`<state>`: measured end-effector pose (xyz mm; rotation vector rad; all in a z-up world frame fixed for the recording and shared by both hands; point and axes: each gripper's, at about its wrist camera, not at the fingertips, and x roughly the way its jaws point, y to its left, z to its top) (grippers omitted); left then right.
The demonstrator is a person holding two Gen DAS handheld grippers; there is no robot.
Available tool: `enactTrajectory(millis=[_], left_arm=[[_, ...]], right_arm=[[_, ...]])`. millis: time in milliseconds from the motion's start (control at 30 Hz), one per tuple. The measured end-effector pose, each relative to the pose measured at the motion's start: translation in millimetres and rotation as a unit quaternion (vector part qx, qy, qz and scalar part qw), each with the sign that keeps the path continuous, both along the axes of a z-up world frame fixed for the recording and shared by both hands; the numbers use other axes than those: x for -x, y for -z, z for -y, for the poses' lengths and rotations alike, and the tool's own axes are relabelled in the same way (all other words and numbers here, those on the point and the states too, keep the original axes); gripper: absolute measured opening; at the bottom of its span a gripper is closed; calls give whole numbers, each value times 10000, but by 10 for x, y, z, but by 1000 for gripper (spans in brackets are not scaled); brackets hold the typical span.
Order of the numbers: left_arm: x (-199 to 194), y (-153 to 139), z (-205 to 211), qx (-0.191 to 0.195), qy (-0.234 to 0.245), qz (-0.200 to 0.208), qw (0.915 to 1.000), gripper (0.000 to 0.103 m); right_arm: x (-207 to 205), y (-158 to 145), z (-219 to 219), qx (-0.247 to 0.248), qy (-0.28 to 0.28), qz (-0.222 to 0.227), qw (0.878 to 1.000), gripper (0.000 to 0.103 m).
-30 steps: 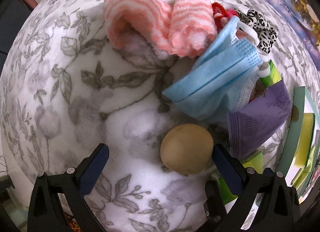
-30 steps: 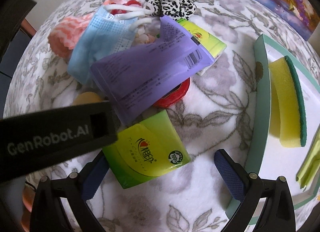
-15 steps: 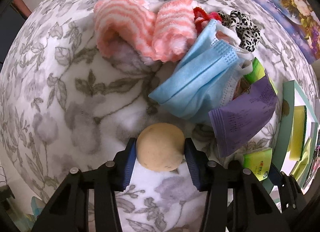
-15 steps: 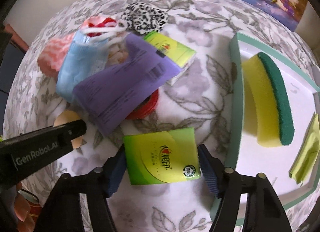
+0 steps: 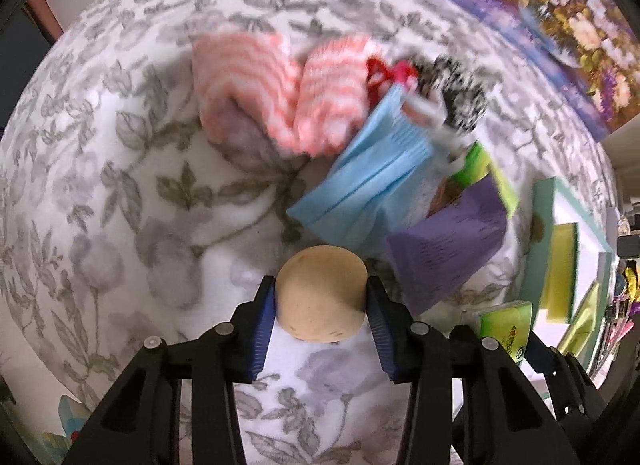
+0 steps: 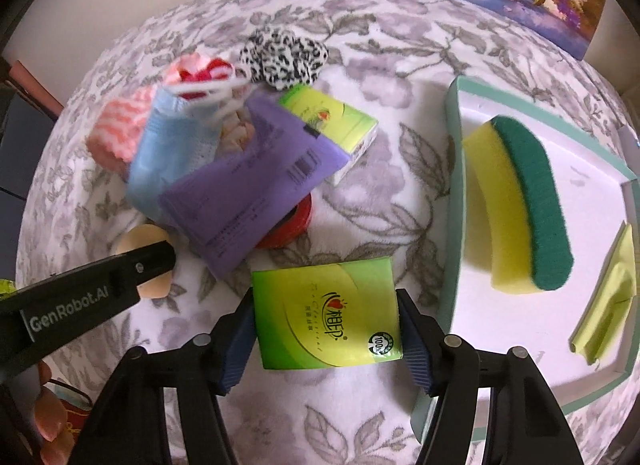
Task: Organize soft objects
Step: 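Carry the tan sponge and tissue pack into the tray and release both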
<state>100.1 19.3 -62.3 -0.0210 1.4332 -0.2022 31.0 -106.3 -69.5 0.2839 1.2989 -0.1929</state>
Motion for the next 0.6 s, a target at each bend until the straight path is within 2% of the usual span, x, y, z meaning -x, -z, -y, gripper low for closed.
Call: enactTrajectory(millis=[233, 333, 500, 600], left_arm=[[1, -426, -16, 225, 56, 572, 9981, 46], [18, -575, 32, 301, 147, 796, 9963, 46], [71, -655, 290, 453, 379, 904, 9942, 46], [166, -705, 431, 409, 555, 952, 9931, 46]], right_arm=[[113, -383, 210, -107, 174, 317, 9993, 68], [189, -438, 259, -162, 347, 489, 9981, 68], [280, -603, 526, -38, 768, 695, 9946, 67], [400, -694, 748, -87, 1059, 804, 9911, 68]])
